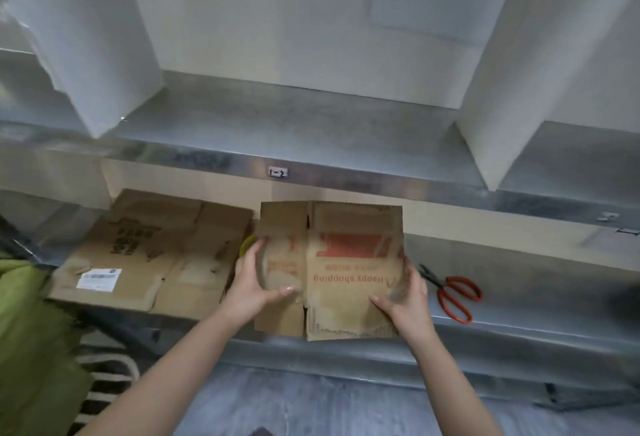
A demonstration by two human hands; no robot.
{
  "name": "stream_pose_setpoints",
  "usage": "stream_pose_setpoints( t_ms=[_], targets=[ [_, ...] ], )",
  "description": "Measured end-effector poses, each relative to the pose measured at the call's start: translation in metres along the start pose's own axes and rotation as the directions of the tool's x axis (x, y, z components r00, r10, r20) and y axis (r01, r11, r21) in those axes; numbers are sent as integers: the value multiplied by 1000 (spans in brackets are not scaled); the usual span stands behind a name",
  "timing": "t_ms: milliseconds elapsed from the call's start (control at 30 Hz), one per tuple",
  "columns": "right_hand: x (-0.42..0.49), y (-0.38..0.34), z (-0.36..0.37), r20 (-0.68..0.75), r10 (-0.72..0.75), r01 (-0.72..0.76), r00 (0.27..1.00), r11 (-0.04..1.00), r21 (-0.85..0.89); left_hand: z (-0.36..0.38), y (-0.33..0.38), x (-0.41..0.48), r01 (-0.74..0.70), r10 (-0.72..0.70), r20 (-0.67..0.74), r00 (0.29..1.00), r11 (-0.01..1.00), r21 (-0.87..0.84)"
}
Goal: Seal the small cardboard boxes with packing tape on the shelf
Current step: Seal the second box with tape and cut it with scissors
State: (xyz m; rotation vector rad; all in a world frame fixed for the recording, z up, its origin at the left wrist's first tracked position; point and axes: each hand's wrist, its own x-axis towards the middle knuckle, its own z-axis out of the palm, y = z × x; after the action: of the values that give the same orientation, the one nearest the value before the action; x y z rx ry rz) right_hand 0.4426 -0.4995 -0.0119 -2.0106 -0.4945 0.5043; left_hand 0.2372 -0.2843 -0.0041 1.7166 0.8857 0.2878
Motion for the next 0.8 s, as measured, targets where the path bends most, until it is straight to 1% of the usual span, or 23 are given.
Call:
stream_pose_setpoints(
  t_ms=[133, 233, 300, 433, 533, 600, 667, 733, 800],
  targets=[
    [12, 23, -54, -46, -16, 19, 999, 998, 56, 58, 28, -1, 31, -26, 121, 992, 999, -41],
    [19, 37, -77, -50, -20, 24, 999, 997, 79, 95, 49, 3, 29, -10, 204, 979, 995, -92],
    [24, 45, -82, -64, -32, 37, 997, 996, 80, 117, 63, 8, 1, 19, 190, 982, 994, -106],
    [26, 57, -87, -59, -32, 42, 998, 986, 161, 142, 75, 16, -110, 114, 166, 980, 993, -34],
    [25, 58, -101, -24, -55, 59, 998, 978, 199, 140, 74, 20, -191, 181, 112, 977, 978, 85],
    [30, 55, -113, -27, -99, 103, 995, 980, 172, 137, 76, 23, -245, 230, 100, 968, 954, 172],
    [35, 50, -120, -28, -142, 145, 989, 981, 130, 136, 77, 25, -282, 263, 109, 958, 933, 225],
    [37, 48, -119, -16, -182, 182, 983, 975, 130, 139, 77, 25, -299, 276, 128, 953, 927, 228],
    [38, 49, -115, -11, -208, 208, 978, 970, 123, 142, 78, 22, -302, 278, 144, 950, 933, 194]
  ],
)
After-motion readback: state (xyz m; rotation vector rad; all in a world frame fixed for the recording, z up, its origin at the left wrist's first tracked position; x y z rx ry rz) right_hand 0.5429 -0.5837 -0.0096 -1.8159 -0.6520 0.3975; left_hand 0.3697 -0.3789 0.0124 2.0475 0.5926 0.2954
